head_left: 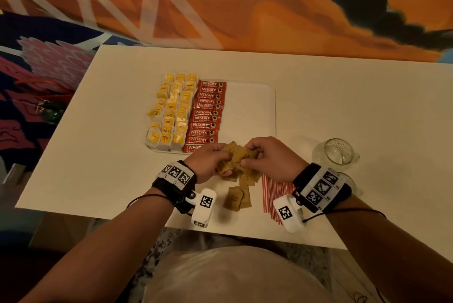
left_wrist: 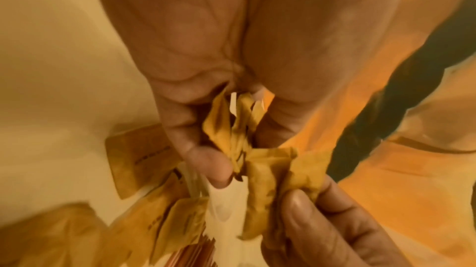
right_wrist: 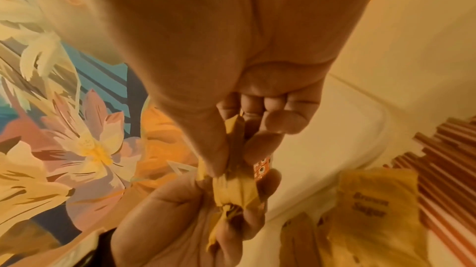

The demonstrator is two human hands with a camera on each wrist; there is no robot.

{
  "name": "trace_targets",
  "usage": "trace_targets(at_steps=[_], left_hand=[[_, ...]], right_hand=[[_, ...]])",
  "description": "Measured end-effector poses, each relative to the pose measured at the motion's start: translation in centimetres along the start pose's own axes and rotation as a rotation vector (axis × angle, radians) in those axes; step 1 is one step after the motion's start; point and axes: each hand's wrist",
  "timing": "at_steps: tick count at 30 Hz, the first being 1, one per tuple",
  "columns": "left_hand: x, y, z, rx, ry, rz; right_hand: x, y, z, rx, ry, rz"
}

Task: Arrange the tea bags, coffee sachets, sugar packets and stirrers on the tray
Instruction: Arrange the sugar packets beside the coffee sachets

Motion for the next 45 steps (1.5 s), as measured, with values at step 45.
trace_targets(at_steps=[45], left_hand=[[-6.9,2.2,0.9,0.223,0.046,-0.329]], right_hand=[[3.3,-3.3,-5.7,-0.012,0.207,-0.299]])
Point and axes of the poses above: each hand's wrist, its own z-axis away from the middle knuckle, its own x-axis out of the palm, y = z × x, and after that the axes turned 9 degrees about -z, right-handed
